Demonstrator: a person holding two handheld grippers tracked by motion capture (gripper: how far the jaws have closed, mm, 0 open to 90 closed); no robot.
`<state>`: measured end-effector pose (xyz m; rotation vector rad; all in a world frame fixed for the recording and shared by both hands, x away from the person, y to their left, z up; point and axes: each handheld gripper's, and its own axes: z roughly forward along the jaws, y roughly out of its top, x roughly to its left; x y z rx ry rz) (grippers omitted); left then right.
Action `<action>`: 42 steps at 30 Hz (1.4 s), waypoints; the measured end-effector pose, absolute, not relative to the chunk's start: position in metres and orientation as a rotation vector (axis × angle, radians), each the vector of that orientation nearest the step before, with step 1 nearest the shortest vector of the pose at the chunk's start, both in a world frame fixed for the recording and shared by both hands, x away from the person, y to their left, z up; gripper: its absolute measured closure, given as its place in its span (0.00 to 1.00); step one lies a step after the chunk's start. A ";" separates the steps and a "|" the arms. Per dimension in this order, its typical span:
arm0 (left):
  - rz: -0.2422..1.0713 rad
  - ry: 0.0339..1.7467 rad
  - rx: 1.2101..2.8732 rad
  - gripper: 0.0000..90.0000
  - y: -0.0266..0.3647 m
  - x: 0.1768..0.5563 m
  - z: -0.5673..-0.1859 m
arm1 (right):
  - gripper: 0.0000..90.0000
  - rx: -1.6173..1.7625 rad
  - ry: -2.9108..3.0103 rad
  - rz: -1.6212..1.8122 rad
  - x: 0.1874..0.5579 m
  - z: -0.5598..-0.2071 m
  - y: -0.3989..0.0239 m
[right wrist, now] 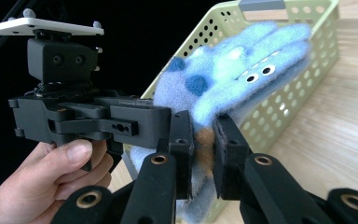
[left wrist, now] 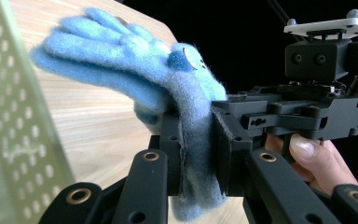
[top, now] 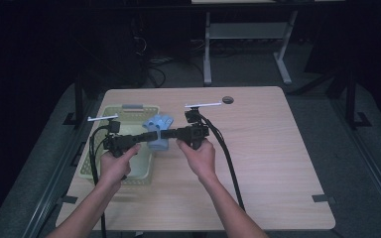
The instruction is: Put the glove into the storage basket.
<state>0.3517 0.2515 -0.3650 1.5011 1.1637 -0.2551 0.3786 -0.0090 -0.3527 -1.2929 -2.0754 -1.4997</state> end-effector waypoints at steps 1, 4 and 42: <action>-0.254 1.165 1.498 0.83 0.254 0.352 -0.365 | 0.88 -1.291 -2.074 -1.494 0.379 -0.353 -0.007; -0.255 1.168 1.493 0.83 0.261 0.352 -0.366 | 0.88 -1.277 -2.083 -1.491 0.381 -0.353 0.001; -0.302 1.234 1.451 0.85 0.336 0.361 -0.382 | 0.88 -1.229 -2.044 -1.454 0.401 -0.366 0.073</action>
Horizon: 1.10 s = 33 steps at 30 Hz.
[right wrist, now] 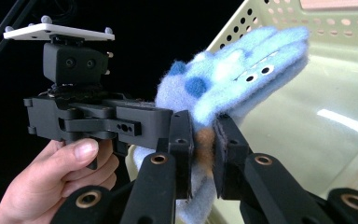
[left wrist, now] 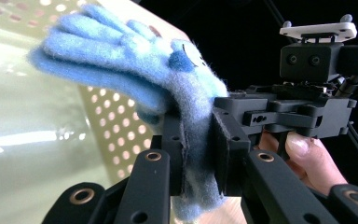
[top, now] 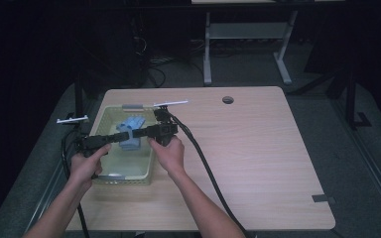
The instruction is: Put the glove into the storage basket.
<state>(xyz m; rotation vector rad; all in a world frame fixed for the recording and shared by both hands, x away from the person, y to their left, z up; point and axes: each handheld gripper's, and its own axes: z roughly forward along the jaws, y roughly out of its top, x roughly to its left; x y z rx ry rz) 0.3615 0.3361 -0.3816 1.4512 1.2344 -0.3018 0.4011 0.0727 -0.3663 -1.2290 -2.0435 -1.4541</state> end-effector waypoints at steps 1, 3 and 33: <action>-0.301 1.240 1.453 0.85 0.337 0.362 -0.383 | 0.88 -1.230 -2.042 -1.454 0.402 -0.369 0.074; -0.307 1.245 1.456 0.85 0.340 0.363 -0.385 | 0.88 -1.234 -2.027 -1.449 0.403 -0.373 0.077; -0.344 1.271 1.465 0.86 0.354 0.366 -0.401 | 0.84 -1.248 -2.008 -1.406 0.408 -0.395 0.091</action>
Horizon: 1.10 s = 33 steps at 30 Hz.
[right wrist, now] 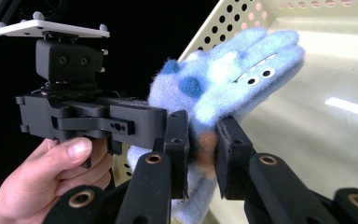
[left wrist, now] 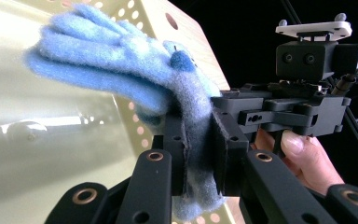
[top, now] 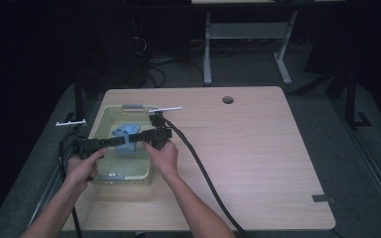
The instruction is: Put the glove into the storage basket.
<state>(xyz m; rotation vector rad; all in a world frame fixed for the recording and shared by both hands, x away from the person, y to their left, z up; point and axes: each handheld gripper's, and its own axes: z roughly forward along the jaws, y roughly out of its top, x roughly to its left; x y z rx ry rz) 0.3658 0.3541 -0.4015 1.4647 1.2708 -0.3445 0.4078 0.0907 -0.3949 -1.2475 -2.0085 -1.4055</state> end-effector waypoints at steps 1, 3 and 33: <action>-0.346 1.273 1.467 0.86 0.355 0.366 -0.402 | 0.84 -1.248 -2.014 -1.408 0.408 -0.396 0.091; -0.346 1.277 1.471 0.86 0.355 0.366 -0.403 | 0.84 -1.250 -2.012 -1.403 0.408 -0.397 0.091; -0.341 1.379 1.557 0.87 0.360 0.372 -0.415 | 0.81 -1.350 -2.091 -1.381 0.408 -0.400 0.079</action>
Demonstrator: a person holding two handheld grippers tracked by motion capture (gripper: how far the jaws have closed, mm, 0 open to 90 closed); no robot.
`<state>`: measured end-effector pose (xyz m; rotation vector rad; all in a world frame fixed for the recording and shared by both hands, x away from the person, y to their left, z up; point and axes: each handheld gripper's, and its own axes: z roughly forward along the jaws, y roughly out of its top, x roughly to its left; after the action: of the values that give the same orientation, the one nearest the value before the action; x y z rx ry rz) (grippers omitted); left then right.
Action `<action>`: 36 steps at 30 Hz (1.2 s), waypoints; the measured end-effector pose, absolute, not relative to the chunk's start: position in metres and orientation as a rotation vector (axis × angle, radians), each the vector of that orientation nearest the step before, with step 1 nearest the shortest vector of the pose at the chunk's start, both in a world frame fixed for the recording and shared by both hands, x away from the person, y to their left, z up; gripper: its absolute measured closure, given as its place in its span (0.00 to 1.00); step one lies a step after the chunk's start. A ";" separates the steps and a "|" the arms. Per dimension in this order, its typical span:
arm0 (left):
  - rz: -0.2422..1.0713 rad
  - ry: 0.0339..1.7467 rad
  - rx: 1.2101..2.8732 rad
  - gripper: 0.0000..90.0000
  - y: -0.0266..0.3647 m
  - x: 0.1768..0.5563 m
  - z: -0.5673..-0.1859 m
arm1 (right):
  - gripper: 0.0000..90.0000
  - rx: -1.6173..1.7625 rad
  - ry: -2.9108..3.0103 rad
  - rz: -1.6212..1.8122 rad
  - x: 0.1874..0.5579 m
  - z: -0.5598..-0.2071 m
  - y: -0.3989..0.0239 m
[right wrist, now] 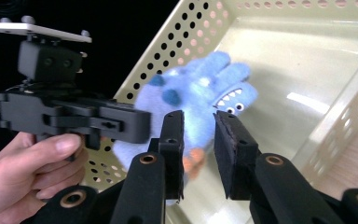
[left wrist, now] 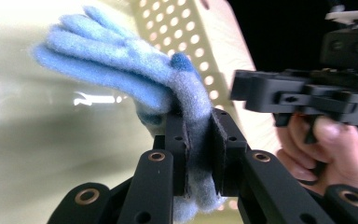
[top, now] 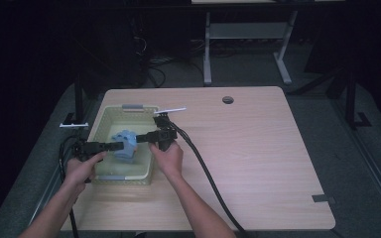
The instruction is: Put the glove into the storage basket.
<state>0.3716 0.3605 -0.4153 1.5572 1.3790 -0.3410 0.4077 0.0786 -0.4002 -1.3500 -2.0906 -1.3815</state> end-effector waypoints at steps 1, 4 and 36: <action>-0.331 1.393 1.566 0.87 0.360 0.372 -0.415 | 0.81 -1.345 -2.094 -1.385 0.407 -0.400 0.078; -0.320 1.432 1.597 0.87 0.358 0.374 -0.415 | 0.81 -1.342 -2.093 -1.393 0.406 -0.398 0.077; -0.331 1.751 1.976 0.64 0.333 0.400 -0.426 | 0.78 -1.290 -2.049 -1.546 0.389 -0.374 0.033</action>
<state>0.4005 0.3327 -0.4261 1.9758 1.7506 -0.3312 0.3886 0.0328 -0.3739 -1.2904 -2.0491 -1.5460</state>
